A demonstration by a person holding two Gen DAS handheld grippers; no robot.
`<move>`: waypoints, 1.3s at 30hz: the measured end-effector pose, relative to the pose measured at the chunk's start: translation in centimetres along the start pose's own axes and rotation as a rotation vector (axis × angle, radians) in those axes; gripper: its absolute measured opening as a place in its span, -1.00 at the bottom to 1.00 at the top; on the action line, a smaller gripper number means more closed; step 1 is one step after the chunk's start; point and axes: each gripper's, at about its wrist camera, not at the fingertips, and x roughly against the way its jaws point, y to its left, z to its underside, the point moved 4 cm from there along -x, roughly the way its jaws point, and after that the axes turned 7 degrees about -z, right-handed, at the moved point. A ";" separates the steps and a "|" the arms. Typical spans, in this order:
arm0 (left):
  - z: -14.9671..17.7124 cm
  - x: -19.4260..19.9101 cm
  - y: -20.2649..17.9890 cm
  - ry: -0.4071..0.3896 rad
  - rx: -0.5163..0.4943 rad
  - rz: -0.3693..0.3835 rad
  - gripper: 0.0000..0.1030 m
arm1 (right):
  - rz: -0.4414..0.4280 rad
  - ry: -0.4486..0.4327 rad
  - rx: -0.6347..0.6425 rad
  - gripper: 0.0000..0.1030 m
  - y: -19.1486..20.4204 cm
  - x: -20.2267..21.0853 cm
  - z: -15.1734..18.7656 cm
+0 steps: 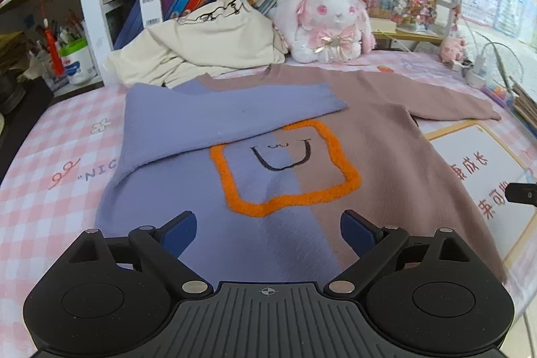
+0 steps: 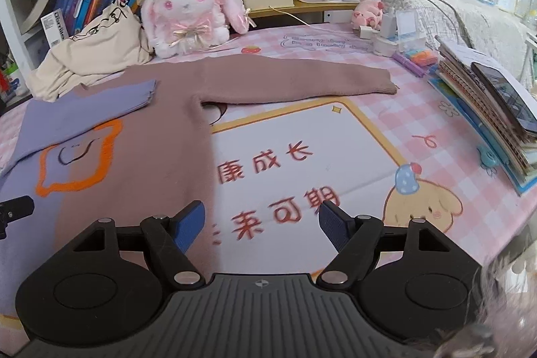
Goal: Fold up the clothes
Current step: 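Move the open right tool to the mauve sleeve cuff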
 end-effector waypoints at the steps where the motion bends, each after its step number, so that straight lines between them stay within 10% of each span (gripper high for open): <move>1: -0.1 -0.2 -0.3 0.006 0.009 -0.010 0.84 | -0.007 0.003 0.004 0.44 -0.5 -0.3 -0.2; 25: -0.8 0.9 -12.5 0.121 0.133 -0.285 0.84 | -0.158 0.017 0.003 0.40 -16.5 -7.0 -9.1; 39: 1.7 3.7 -13.0 0.186 0.224 -0.388 0.85 | -0.126 0.071 -0.076 -0.17 -22.5 -13.3 -13.2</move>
